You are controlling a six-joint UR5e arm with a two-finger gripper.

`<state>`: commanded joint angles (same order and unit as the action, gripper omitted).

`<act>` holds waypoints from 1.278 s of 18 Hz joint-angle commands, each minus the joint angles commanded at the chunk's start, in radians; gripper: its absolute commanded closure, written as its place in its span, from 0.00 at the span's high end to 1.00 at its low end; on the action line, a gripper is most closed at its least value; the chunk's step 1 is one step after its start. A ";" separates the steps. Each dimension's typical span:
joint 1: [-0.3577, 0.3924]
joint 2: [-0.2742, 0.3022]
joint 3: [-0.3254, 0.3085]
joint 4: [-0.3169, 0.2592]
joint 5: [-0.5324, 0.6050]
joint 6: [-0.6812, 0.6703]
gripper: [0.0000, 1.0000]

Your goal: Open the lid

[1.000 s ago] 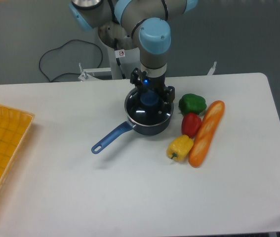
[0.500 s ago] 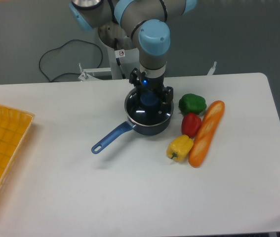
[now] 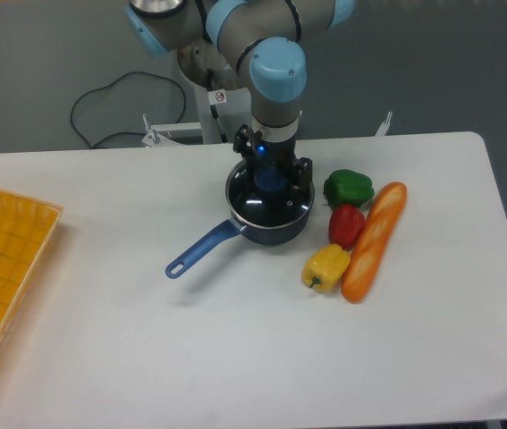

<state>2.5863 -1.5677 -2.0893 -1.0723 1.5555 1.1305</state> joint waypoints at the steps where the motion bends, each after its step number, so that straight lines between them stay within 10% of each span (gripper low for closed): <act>1: 0.002 0.000 0.000 0.000 0.000 0.003 0.88; 23: 0.002 0.002 0.011 -0.005 0.002 0.005 0.47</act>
<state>2.5878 -1.5662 -2.0786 -1.0769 1.5570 1.1351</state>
